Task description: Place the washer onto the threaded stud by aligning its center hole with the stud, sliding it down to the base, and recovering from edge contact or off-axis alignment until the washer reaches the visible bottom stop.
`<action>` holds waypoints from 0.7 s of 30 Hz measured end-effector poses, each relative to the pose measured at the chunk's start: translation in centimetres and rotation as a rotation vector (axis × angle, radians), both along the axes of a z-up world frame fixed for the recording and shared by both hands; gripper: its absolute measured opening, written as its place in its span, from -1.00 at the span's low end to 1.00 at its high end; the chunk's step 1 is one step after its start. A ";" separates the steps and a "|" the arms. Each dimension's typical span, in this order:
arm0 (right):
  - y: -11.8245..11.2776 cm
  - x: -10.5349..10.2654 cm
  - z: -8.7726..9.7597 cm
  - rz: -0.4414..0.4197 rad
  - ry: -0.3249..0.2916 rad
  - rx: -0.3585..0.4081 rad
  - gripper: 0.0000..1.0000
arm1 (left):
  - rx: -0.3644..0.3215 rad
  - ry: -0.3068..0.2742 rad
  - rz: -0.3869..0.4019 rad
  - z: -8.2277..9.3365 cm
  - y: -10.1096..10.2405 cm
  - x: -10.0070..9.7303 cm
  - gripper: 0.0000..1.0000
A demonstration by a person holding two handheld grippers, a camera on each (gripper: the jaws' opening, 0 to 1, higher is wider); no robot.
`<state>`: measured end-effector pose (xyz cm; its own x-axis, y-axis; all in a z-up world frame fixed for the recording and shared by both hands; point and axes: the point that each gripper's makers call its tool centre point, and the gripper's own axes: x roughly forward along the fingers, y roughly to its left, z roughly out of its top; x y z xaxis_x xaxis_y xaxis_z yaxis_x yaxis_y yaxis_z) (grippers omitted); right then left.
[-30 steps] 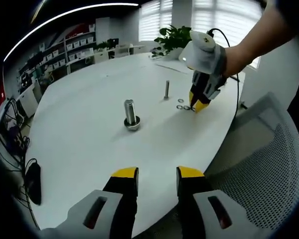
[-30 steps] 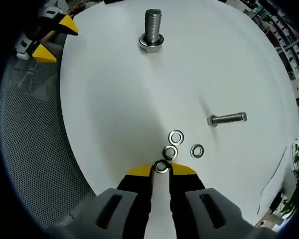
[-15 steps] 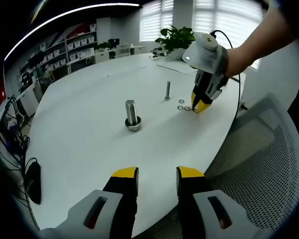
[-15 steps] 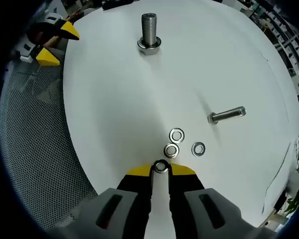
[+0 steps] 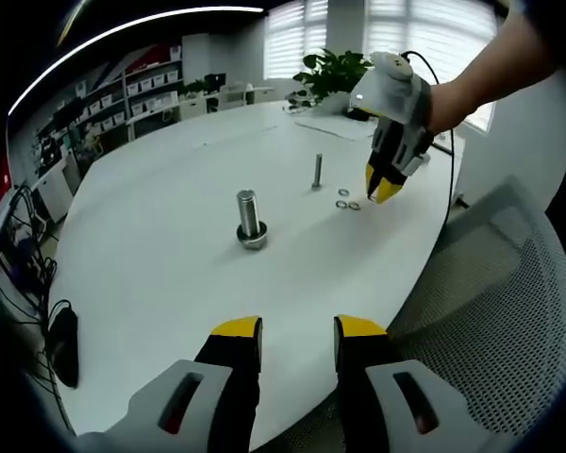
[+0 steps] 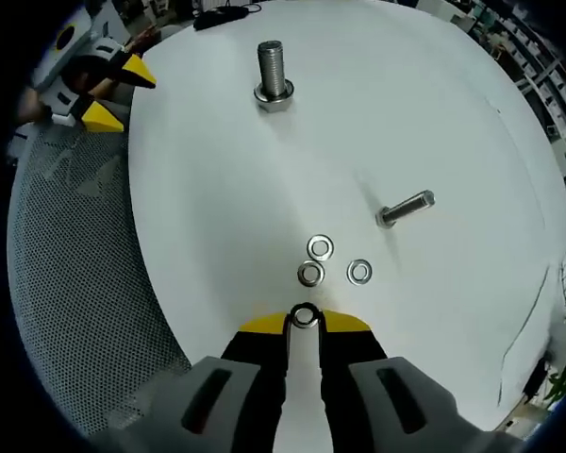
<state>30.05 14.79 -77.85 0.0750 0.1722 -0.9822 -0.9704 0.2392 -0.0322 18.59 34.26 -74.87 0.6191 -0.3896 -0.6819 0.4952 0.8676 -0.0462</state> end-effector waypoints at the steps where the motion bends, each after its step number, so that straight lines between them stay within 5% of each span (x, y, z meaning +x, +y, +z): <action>1: 0.0 0.3 0.2 0.001 -0.004 0.003 -0.73 | 0.001 0.000 0.000 0.0 0.0 0.0 -0.43; 21: 2.9 5.7 4.5 0.106 -0.076 0.048 -0.73 | 0.011 0.005 0.010 -0.2 0.3 0.0 -0.43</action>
